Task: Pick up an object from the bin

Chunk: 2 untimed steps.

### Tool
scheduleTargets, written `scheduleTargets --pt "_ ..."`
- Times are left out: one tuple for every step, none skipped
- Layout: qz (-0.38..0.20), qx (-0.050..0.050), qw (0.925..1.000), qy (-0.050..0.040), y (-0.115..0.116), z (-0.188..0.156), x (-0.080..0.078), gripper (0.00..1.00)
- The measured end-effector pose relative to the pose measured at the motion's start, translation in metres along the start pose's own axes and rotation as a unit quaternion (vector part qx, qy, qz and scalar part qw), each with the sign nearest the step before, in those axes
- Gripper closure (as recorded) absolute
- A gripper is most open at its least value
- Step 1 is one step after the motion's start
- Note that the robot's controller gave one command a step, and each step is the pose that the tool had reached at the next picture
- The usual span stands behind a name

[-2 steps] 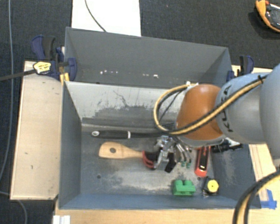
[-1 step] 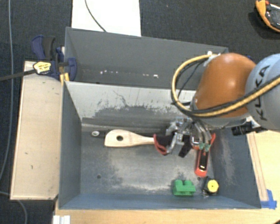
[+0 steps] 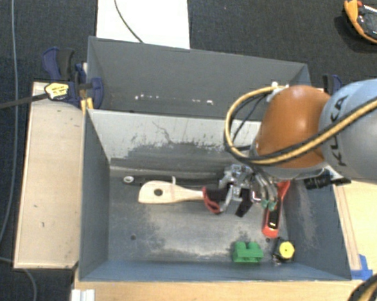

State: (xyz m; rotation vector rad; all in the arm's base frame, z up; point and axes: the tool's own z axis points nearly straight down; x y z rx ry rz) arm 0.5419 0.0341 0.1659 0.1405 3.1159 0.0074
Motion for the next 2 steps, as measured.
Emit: scheduleTargets --pt "0.019 0.000 0.9998 -0.0031 -0.037 -0.014 0.038 1.00" --pt "0.011 0.000 0.9999 0.0023 -0.031 -0.049 0.034 1.00"
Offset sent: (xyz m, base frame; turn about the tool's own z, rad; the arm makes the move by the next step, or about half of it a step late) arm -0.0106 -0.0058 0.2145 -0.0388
